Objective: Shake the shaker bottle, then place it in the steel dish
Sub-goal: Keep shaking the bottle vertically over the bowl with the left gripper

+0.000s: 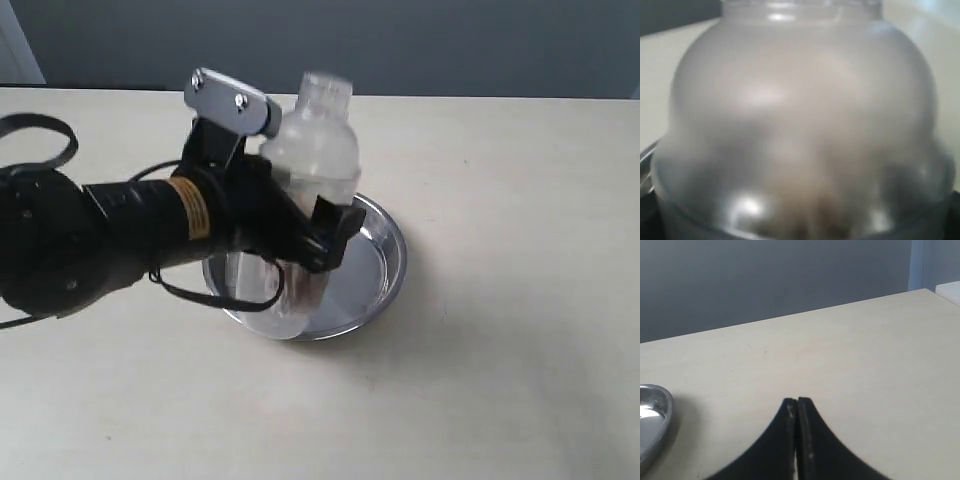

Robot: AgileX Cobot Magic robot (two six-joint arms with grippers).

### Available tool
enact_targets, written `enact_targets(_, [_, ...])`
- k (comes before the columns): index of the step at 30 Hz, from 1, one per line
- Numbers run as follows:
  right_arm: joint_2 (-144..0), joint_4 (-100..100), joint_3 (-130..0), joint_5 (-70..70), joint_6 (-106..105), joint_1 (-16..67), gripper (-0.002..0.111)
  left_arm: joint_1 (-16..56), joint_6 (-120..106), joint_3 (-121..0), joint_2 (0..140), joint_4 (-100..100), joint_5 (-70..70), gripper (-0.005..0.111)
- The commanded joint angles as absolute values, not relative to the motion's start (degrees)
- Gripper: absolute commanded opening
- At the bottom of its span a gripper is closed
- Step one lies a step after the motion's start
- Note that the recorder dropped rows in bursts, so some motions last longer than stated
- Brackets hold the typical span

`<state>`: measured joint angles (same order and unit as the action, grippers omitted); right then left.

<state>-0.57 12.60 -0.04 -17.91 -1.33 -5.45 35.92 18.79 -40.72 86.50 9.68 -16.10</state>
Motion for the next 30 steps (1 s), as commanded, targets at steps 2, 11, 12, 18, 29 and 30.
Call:
enact_targets(2, [-0.3, 12.5, 0.0, -17.5, -1.5, -5.6, -0.001, 36.0, 14.0, -47.9, 77.1, 9.9, -26.0, 0.000])
enact_targets(11, [-0.3, 12.5, 0.0, -17.5, -1.5, -5.6, -0.001, 35.0, 15.4, -46.6, 84.1, 11.1, -28.7, 0.000])
enact_targets(12, [-0.3, 12.5, 0.0, -17.5, -1.5, -5.6, -0.001, 34.6, 13.8, -48.9, 82.1, 12.1, -28.0, 0.000])
enact_targets(18, [-0.3, 12.5, 0.0, -17.5, -1.5, -5.6, -0.001, 33.8, 13.2, -45.8, 87.1, 7.4, -19.1, 0.000])
enact_targets(29, [-0.3, 12.5, 0.0, -17.5, -1.5, -5.6, -0.001, 32.9, 14.3, -49.6, 79.8, 11.2, -14.8, 0.000])
enact_targets(30, [-0.3, 12.5, 0.0, -17.5, -1.5, -5.6, -0.001, 32.9, 14.6, -46.7, 83.0, 9.9, -15.6, 0.000])
